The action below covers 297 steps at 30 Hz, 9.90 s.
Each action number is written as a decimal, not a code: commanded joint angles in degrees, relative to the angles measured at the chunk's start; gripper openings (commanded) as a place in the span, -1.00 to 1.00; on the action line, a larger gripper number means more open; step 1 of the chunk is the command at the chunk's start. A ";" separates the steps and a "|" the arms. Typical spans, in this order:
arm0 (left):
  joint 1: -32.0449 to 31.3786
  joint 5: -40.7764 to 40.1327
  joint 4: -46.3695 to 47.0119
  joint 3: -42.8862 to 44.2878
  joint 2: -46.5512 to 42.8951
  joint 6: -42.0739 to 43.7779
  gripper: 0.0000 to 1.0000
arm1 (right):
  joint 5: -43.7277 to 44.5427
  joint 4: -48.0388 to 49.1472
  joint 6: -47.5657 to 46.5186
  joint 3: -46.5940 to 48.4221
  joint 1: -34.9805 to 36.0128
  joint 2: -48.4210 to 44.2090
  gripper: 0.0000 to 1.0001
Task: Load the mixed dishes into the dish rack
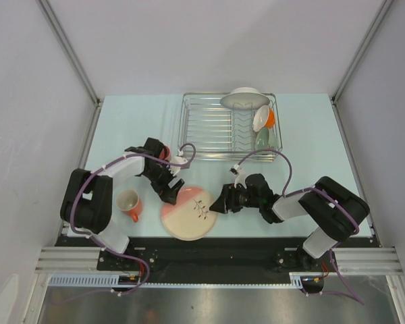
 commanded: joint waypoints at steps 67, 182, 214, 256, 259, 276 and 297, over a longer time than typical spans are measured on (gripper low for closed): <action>-10.36 10.99 -5.86 21.61 10.34 -0.07 -1.00 | -19.24 -1.63 -3.48 1.74 -1.37 16.22 -0.90; 8.44 27.42 -5.86 27.15 0.06 -9.82 0.99 | 28.13 -60.54 -103.15 63.44 -15.52 8.74 -0.73; 11.77 20.40 -4.11 26.02 -5.47 -11.05 0.99 | 55.18 -50.06 -91.65 58.69 -5.96 -3.90 1.00; 18.38 5.19 9.08 16.08 7.53 -10.79 0.13 | 42.81 -44.45 -46.72 64.21 9.44 13.30 0.26; 18.46 5.19 7.94 15.64 7.35 -9.56 -0.15 | 42.81 -44.45 -45.94 67.21 8.92 17.70 0.27; 20.74 6.77 4.69 15.37 3.22 -7.45 -1.00 | 31.21 -43.65 -35.74 66.34 0.48 20.87 0.36; 23.47 15.03 8.28 26.27 -6.53 -16.33 -0.99 | 30.16 -46.38 -29.51 51.59 3.29 17.88 0.08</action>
